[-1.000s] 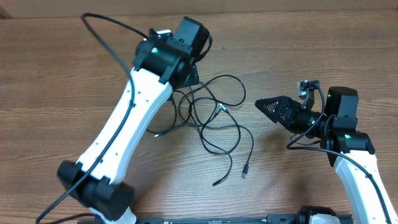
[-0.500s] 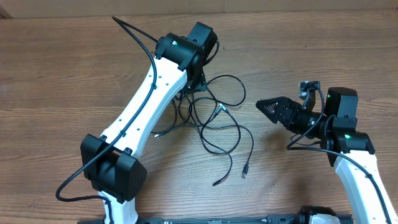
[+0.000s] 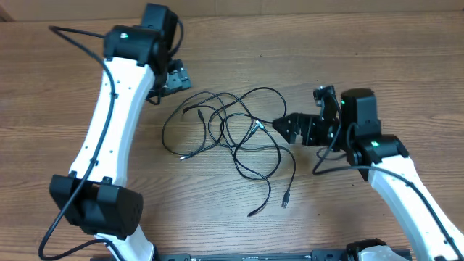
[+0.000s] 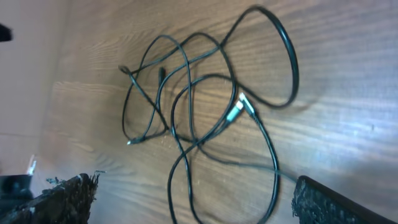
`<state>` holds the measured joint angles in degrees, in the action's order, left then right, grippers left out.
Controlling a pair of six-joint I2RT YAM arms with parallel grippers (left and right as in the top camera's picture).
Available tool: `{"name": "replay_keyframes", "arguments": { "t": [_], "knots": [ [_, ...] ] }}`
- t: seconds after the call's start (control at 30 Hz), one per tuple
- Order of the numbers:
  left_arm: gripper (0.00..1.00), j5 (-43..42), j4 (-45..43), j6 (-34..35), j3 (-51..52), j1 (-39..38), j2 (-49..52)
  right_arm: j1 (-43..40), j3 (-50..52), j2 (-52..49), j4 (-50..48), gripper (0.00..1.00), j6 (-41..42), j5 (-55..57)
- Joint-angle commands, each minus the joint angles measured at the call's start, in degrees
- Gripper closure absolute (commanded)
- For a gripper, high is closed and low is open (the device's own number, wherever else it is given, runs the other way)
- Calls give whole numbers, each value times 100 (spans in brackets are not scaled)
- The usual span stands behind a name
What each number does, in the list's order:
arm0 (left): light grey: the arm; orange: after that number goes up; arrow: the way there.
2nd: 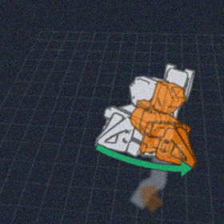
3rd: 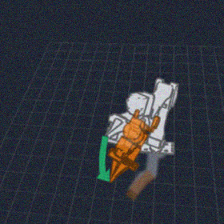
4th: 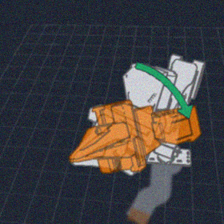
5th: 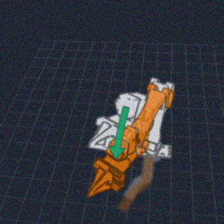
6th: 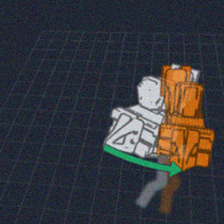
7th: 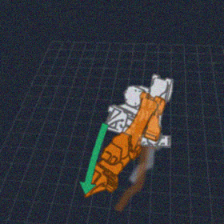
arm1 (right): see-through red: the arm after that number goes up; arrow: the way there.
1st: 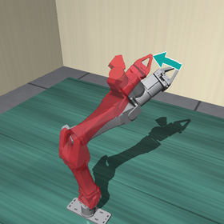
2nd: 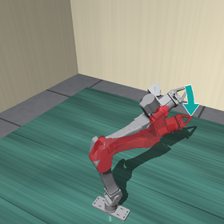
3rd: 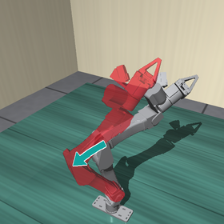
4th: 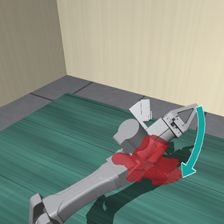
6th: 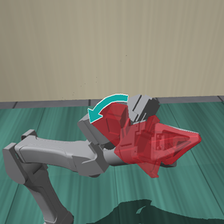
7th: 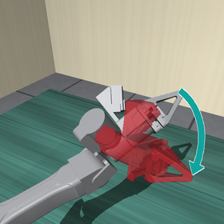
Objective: Untangle cables
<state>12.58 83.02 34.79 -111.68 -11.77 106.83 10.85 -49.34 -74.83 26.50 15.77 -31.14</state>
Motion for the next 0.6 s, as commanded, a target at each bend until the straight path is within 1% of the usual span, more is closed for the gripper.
{"name": "replay_keyframes", "arguments": {
  "t": [0.0, 0.2, 0.27, 0.53, 0.57],
  "knots": [
    [0, -59, 33, -271, -33, 203, -120, 352, -446, -391, -131, 0, -109, 199],
    [0, -83, -17, -267, -33, 518, -120, 1084, -863, -1191, -577, 0, -107, 308],
    [1, -83, -22, -267, -33, 538, -120, 1327, -866, -1469, -957, 0, -103, 306],
    [0, -85, -35, -267, -33, 533, -120, 1810, -866, -2162, -1753, 1, -83, 476],
    [1, -85, -35, -264, -33, 533, -120, 1858, -866, -2277, -1902, 2, -61, 472]
  ]
}}
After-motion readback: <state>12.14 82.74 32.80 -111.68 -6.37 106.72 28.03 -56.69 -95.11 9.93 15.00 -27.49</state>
